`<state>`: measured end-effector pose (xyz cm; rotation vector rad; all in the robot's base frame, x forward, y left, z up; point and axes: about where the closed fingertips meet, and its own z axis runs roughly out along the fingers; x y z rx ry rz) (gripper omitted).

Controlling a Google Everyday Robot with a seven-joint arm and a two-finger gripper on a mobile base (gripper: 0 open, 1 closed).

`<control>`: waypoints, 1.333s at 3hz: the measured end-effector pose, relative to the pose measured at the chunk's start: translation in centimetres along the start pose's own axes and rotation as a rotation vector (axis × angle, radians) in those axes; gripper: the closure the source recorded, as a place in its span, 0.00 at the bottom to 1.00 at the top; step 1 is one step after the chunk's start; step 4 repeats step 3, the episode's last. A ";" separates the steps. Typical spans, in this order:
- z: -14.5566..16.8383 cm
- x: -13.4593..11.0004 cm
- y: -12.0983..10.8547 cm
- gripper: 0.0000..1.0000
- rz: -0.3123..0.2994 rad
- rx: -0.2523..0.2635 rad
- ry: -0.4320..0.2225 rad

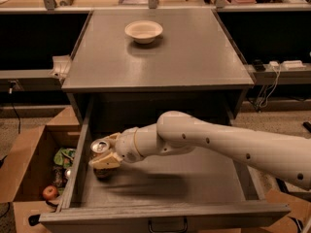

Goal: Place orange can into top drawer

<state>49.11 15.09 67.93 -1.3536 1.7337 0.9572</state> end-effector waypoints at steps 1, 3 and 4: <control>0.0 0.0 0.0 0.00 0.000 0.000 0.000; -3.2 -2.4 1.5 0.00 -0.045 -0.021 -0.057; -3.2 -2.4 1.5 0.00 -0.045 -0.021 -0.057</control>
Offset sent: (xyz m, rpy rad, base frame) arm 0.0000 0.0000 0.0000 0.0000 0.0000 0.0000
